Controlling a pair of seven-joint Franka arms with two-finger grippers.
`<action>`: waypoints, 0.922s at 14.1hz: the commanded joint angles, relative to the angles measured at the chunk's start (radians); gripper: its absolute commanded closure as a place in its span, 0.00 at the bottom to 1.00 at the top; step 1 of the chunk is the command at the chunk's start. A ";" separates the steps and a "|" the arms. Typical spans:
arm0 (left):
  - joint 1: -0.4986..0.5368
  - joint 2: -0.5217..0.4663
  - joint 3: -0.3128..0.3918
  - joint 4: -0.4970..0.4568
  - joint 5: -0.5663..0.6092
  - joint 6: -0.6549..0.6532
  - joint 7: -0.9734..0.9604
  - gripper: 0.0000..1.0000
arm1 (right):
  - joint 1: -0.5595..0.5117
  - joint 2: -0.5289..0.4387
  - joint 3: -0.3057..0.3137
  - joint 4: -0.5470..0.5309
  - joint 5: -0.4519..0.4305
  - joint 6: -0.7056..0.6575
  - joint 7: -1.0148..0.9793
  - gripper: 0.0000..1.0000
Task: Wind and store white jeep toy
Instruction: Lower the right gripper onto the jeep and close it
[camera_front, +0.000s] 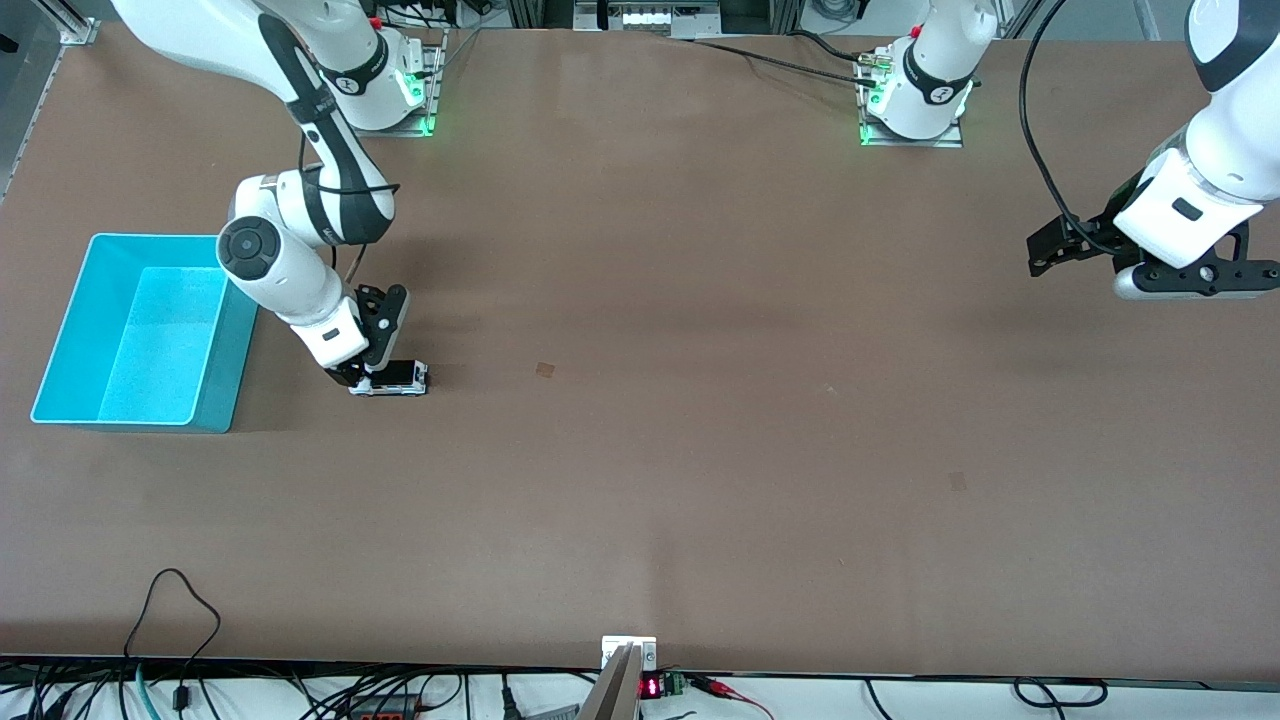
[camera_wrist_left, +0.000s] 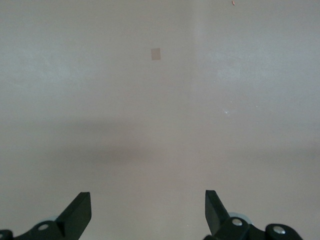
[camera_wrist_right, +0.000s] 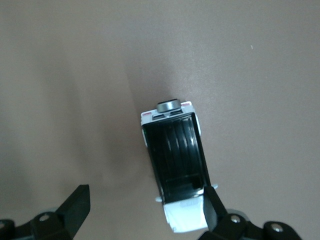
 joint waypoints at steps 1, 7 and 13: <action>0.001 0.004 -0.002 0.022 -0.003 -0.021 0.020 0.00 | -0.001 0.036 -0.002 0.003 0.005 0.068 -0.036 0.00; 0.009 0.004 -0.001 0.021 -0.003 -0.021 0.020 0.00 | -0.002 0.068 -0.002 0.018 0.005 0.105 -0.039 0.00; 0.006 0.005 -0.002 0.021 -0.003 -0.019 0.020 0.00 | -0.001 0.040 -0.004 0.024 0.005 0.097 -0.042 0.00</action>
